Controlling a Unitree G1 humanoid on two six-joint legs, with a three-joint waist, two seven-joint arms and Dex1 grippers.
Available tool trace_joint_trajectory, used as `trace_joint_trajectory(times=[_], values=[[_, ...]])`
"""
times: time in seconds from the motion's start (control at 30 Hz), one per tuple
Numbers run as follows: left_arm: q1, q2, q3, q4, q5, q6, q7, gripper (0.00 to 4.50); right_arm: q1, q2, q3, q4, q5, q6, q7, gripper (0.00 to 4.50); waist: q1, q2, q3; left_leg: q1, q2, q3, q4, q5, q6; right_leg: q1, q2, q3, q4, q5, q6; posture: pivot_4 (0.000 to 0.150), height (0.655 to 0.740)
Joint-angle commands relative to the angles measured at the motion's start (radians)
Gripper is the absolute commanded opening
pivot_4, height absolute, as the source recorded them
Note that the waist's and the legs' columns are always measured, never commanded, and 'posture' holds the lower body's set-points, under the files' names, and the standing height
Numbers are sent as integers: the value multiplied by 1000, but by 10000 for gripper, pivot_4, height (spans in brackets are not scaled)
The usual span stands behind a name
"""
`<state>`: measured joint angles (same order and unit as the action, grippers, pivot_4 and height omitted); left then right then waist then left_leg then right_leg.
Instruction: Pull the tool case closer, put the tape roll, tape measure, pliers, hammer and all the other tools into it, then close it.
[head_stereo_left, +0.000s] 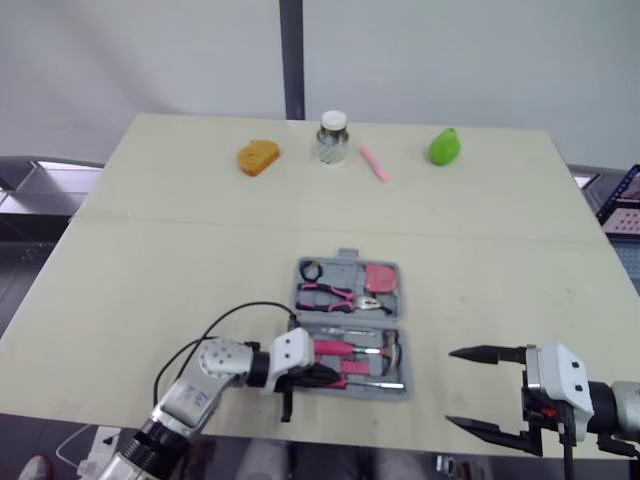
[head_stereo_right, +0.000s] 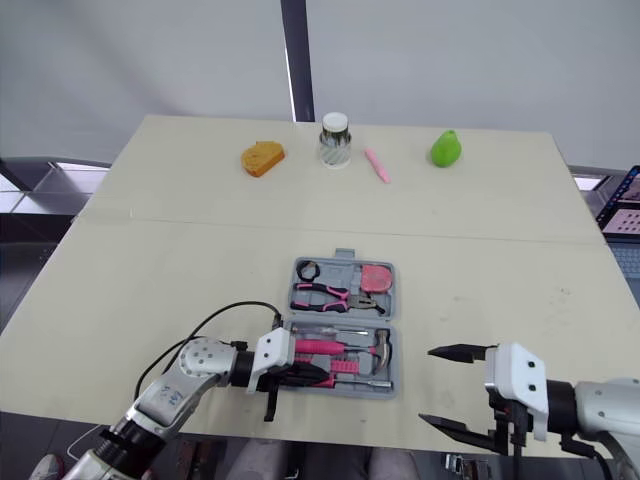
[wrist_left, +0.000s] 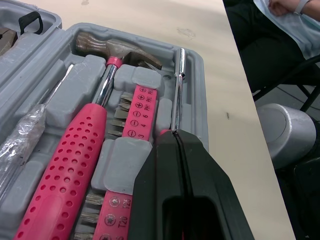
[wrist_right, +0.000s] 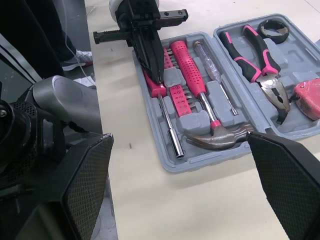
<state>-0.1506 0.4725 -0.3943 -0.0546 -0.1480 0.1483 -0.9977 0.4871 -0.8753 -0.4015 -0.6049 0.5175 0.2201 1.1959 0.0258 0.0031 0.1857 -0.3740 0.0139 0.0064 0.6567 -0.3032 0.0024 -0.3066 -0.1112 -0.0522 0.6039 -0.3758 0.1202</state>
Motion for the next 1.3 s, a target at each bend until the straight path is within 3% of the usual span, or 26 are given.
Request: trace_joint_trajectory(times=[0.03, 0.87, 1.1, 1.3], values=[[7, -2, -12, 20, 15, -7, -5, 279, 6, -1, -34, -35, 20, 1, -4, 45000, 0, 0, 0, 0, 0, 0, 0, 0, 0, 0, 0, 0, 0, 0, 0, 1500, 7159], [18, 36, -102, 138, 203, -88, 58, 279, 4, 3, -28, -41, 14, 5, -23, 45000, 0, 6, -10, 5, 0, 3, -5, 0, 0, 2, -1, 1, -3, 0, 0, 1500, 7159], [32, 23, -84, 149, 157, -83, 48, 279, 6, 4, -28, -40, 14, 3, -26, 45000, 0, 7, -15, 5, 0, 3, -6, 0, 0, 3, -2, 2, -4, 0, 0, 1500, 7159], [33, -16, 52, 18, -33, 40, 51, 279, -5, 9, -15, -33, 10, -2, -34, 45000, -3, 5, -15, 4, 0, 1, -7, 0, 0, 2, -2, 3, -4, 0, 0, 1500, 7159]])
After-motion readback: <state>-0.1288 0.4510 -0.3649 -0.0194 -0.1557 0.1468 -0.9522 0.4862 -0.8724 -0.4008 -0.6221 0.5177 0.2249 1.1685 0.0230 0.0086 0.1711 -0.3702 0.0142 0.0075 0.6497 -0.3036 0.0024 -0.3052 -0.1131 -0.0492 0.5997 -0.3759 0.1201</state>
